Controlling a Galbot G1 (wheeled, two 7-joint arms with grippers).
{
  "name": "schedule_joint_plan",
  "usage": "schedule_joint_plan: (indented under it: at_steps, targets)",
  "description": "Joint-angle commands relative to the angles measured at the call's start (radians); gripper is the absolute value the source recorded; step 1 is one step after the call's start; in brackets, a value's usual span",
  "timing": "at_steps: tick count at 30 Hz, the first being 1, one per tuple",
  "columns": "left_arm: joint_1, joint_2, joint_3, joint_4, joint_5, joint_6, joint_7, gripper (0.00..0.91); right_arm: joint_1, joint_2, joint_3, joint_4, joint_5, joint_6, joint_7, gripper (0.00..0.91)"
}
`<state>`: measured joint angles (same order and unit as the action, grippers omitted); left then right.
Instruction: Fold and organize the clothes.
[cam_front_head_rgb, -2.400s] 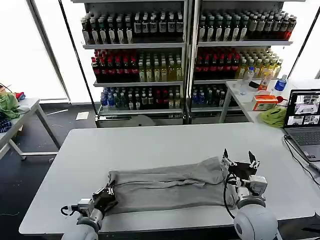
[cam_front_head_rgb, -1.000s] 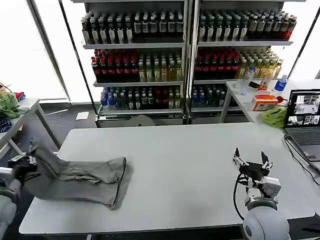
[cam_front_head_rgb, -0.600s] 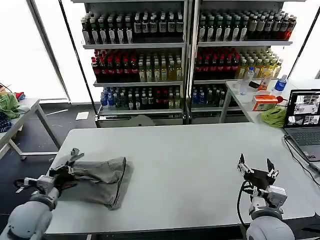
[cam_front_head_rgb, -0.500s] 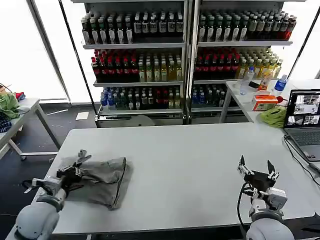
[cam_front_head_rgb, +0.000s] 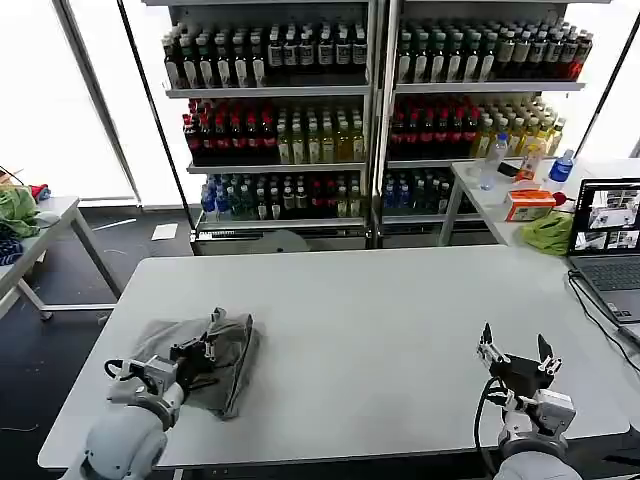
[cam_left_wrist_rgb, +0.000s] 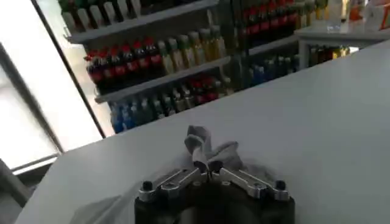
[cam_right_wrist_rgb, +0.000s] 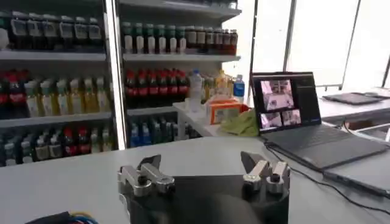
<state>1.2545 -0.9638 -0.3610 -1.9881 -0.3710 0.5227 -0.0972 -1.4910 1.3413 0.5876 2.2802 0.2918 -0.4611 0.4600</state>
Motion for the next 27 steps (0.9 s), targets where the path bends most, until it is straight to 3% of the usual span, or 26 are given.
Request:
schedule_joint_plan:
  at_steps: [1,4,6,7,8,10,19,27]
  targets:
    - [-0.050,-0.040,0.113,0.041,-0.002,0.011,0.004,0.000,-0.016,0.005,0.001,0.000,-0.007,0.002,0.000,0.907]
    - [-0.051,-0.051,0.112,0.059,-0.001,0.011,0.008,0.000,-0.014,0.004,-0.001,-0.002,-0.007,0.003,-0.001,0.907]
    - [-0.053,-0.060,0.110,0.072,0.002,0.007,0.007,0.121,-0.010,0.005,-0.007,-0.009,-0.008,0.004,-0.001,0.907]
    - [-0.054,-0.064,0.108,0.079,0.001,0.006,0.007,0.363,-0.008,0.005,-0.011,-0.011,-0.010,0.005,-0.001,0.907]
    - [-0.055,-0.070,0.108,0.087,0.000,0.004,0.007,0.665,-0.006,0.005,-0.016,-0.015,-0.011,0.006,-0.001,0.907]
    - [-0.057,-0.081,0.108,0.105,-0.006,-0.013,0.006,0.907,-0.001,0.006,-0.022,-0.019,-0.013,0.006,-0.002,0.907]
    - [-0.052,-0.135,0.108,0.122,-0.092,-0.034,-0.005,0.907,0.023,-0.002,-0.035,-0.044,-0.015,0.007,-0.004,0.907]
    - [0.002,-0.159,0.076,-0.045,-0.399,-0.041,-0.004,0.907,0.052,-0.005,-0.059,-0.069,-0.016,0.005,-0.003,0.907]
